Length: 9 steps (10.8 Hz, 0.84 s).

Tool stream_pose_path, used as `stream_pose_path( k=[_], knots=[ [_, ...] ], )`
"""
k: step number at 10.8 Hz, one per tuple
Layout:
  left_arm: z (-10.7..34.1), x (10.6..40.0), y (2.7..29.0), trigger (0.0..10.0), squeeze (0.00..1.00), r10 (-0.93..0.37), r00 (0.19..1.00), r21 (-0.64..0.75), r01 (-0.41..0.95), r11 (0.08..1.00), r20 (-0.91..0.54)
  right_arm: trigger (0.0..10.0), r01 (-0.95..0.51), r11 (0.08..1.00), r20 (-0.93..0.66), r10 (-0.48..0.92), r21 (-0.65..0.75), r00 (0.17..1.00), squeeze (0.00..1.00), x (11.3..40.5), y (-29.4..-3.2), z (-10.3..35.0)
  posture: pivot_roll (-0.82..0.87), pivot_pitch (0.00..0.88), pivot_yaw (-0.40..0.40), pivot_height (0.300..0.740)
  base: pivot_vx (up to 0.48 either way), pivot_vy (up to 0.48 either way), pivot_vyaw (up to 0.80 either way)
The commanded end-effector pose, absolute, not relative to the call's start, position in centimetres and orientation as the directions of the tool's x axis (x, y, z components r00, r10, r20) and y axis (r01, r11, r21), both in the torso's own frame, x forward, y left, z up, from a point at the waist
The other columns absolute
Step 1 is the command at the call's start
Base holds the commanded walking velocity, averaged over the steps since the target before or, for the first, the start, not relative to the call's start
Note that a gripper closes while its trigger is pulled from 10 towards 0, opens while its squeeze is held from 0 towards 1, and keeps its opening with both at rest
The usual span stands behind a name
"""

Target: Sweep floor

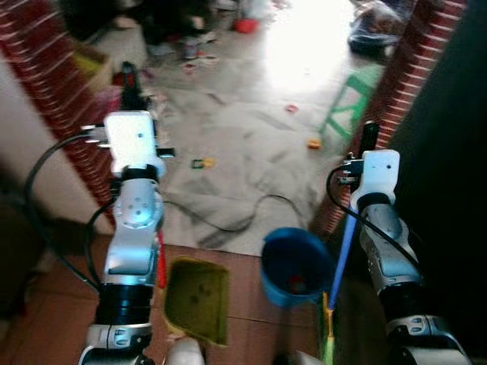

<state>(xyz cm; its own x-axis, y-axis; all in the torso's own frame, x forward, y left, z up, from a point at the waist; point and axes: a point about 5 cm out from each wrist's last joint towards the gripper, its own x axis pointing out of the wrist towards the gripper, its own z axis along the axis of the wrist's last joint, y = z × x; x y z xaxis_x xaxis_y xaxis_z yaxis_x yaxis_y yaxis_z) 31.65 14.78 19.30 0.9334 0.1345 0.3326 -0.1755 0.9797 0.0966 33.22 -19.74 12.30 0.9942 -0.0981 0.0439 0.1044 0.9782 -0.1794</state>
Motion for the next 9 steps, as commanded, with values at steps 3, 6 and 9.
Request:
stream_pose_path(
  k=[3, 6, 9],
  knots=[
    [18.84, 31.25, 13.50, 10.0, 0.00, 0.086, 0.945, 0.092, -0.120, 0.988, 0.316, 10.0, 0.096, 0.982, 0.085, -0.083, -0.162, 0.993, 0.00, 33.50, -19.29, 13.45, -0.02, 0.026, -0.023, 0.740, 0.000, 0.480, 0.00],
    [18.85, 31.24, 13.35, 10.0, 0.00, 0.078, 0.947, 0.090, -0.111, 0.990, 0.313, 10.0, 0.099, 0.982, 0.087, -0.085, -0.163, 0.993, 0.00, 33.59, -19.31, 13.55, -0.02, 0.026, -0.022, 0.740, 0.000, 0.480, 0.00],
    [18.85, 31.24, 13.35, 10.0, 0.00, 0.078, 0.947, 0.090, -0.111, 0.990, 0.313, 10.0, 0.099, 0.982, 0.087, -0.085, -0.163, 0.993, 0.00, 33.59, -19.31, 13.55, -0.02, 0.026, -0.022, 0.740, 0.000, 0.480, 0.00]
  ],
)
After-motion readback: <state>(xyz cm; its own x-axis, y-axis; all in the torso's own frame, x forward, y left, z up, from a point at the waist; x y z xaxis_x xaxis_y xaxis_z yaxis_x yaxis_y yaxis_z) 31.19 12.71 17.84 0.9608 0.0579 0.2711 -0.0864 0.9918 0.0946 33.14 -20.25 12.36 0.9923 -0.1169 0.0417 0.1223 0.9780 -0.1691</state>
